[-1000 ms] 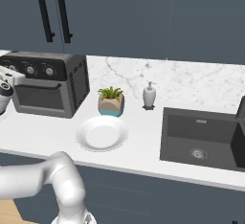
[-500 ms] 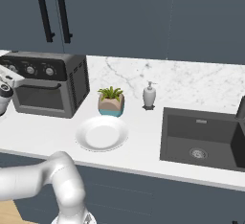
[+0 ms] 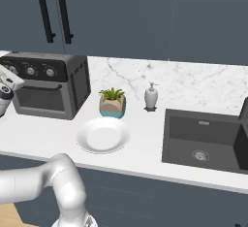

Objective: Pick up the kebab skewer and baguette bread, and place them inside the toaster oven. Close the toaster oven door and start by setting the timer.

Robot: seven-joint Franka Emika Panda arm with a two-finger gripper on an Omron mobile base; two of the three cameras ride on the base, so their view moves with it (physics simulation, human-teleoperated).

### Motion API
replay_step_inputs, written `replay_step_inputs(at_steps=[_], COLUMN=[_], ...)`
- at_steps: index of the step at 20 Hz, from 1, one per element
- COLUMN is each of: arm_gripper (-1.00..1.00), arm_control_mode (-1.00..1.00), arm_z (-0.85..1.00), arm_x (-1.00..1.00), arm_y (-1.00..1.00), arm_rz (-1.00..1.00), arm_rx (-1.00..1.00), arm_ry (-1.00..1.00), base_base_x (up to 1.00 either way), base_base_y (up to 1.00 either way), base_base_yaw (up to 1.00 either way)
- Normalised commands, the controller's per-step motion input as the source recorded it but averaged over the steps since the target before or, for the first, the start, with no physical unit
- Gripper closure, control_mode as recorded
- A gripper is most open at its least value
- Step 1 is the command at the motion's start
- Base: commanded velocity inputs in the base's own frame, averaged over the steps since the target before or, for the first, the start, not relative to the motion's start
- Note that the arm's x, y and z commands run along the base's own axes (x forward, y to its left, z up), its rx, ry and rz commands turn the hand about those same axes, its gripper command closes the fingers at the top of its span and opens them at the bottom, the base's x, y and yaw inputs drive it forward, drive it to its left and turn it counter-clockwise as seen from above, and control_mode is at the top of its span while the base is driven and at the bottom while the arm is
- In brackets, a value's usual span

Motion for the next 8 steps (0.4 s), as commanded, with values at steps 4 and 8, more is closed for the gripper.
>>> replay_step_inputs(at_steps=[4,8], arm_gripper=[1.0,1.0], arm_control_mode=[-1.0,-1.0], arm_z=[0.0,0.0], arm_x=[0.0,0.0], arm_y=[0.0,0.0], arm_rz=[0.0,0.0], arm_rx=[0.17,0.18], arm_ry=[0.0,0.0], base_base_x=[0.0,0.0], base_base_y=[0.0,0.0], base_base_yaw=[0.0,0.0])
